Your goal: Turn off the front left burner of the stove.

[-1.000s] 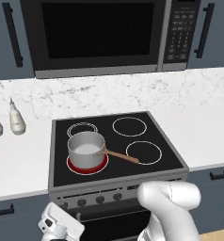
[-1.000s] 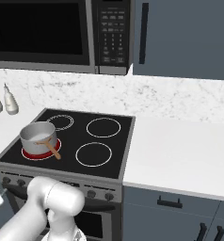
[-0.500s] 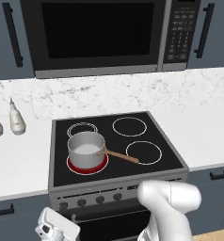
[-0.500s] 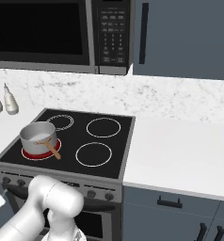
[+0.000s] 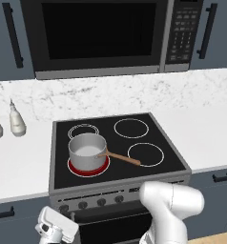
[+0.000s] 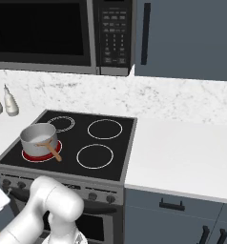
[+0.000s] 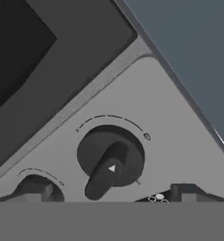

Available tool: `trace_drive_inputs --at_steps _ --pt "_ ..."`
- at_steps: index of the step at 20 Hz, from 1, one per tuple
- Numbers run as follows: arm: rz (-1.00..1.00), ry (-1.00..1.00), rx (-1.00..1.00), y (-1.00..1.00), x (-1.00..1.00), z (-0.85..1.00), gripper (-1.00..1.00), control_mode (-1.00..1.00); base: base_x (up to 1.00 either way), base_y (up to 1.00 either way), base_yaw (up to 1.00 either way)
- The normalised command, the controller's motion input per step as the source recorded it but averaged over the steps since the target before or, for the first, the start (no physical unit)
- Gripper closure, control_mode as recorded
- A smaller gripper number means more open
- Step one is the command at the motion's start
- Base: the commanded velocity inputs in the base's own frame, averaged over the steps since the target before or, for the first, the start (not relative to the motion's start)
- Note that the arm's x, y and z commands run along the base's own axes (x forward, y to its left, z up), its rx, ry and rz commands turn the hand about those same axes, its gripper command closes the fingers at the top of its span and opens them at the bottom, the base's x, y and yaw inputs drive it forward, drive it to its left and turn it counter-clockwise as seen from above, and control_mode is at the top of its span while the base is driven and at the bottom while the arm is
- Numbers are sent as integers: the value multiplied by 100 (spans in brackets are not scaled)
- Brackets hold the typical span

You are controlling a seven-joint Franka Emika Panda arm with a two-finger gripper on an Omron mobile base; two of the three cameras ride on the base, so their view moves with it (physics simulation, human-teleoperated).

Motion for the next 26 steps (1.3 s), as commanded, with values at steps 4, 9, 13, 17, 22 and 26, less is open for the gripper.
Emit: trace_drive_inputs --at_steps 4,9,13,17,22,26 --pt "2 -8 0 13 0 -40 -100 -100 0 0 0" --pt "3 -6 0 32 4 -26 -100 -100 0 0 0" --pt "0 -4 0 18 26 -3 -100 -100 0 0 0" --pt "2 0 2 -8 5 5 -100 -100 0 0 0" --pt "2 -4 1 -23 -1 2 -100 -100 0 0 0" --pt "0 -5 2 -20 0 7 -100 -100 0 0 0"
